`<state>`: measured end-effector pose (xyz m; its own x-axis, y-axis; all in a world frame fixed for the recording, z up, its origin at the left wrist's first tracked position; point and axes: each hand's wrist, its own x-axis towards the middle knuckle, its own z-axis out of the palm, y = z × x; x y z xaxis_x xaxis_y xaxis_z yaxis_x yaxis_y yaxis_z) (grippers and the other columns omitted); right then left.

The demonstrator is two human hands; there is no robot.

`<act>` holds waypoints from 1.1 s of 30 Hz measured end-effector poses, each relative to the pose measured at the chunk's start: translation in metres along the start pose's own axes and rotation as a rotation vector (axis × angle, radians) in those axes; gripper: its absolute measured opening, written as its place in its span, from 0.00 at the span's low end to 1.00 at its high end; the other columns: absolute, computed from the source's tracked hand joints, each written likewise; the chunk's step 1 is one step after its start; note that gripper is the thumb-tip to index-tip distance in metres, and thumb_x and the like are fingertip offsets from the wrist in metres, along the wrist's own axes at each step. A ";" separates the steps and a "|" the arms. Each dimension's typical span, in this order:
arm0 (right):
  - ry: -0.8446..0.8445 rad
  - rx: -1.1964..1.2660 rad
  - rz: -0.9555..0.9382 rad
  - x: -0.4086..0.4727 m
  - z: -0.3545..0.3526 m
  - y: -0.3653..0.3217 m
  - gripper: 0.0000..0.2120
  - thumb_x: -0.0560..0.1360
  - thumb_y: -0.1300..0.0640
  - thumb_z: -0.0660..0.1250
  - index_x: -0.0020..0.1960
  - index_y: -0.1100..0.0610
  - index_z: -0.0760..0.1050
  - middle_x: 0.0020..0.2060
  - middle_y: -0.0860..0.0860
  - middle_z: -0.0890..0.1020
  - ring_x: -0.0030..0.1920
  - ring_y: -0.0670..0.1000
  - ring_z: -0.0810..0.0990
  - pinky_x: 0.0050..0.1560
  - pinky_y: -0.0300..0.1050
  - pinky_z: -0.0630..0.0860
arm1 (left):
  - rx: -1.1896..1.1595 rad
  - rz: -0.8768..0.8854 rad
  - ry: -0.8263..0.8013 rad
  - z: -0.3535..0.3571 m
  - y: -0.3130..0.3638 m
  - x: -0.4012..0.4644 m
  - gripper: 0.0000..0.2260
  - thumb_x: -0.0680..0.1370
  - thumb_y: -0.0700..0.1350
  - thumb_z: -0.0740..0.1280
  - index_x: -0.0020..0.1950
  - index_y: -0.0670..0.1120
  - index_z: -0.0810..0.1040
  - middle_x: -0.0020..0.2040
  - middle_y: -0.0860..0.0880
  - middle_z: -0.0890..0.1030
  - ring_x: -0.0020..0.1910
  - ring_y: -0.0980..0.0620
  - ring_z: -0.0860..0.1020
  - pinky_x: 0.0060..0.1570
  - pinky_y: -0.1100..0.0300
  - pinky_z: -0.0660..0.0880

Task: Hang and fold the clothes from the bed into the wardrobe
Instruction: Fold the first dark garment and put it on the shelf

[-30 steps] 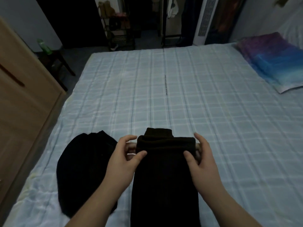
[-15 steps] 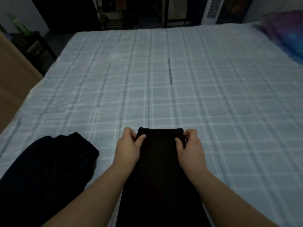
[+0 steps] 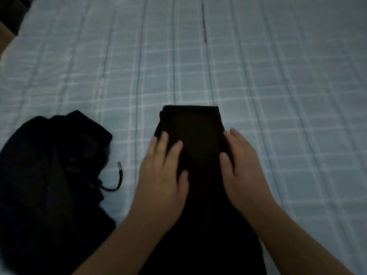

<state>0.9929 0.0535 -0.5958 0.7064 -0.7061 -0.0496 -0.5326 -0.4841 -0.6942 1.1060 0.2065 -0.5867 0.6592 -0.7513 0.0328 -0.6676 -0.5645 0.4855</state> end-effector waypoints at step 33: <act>-0.393 -0.643 -0.458 -0.280 0.002 0.044 0.36 0.79 0.37 0.57 0.80 0.52 0.50 0.80 0.53 0.53 0.80 0.54 0.47 0.77 0.64 0.49 | 0.280 0.426 -0.356 0.013 -0.033 -0.258 0.35 0.80 0.64 0.59 0.81 0.49 0.53 0.81 0.48 0.53 0.80 0.47 0.47 0.77 0.43 0.51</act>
<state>0.7726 0.2306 -0.6143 0.9610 -0.1996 -0.1916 -0.2333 -0.9568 -0.1734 0.9536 0.4142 -0.6227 0.1914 -0.9710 -0.1432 -0.9438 -0.2221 0.2449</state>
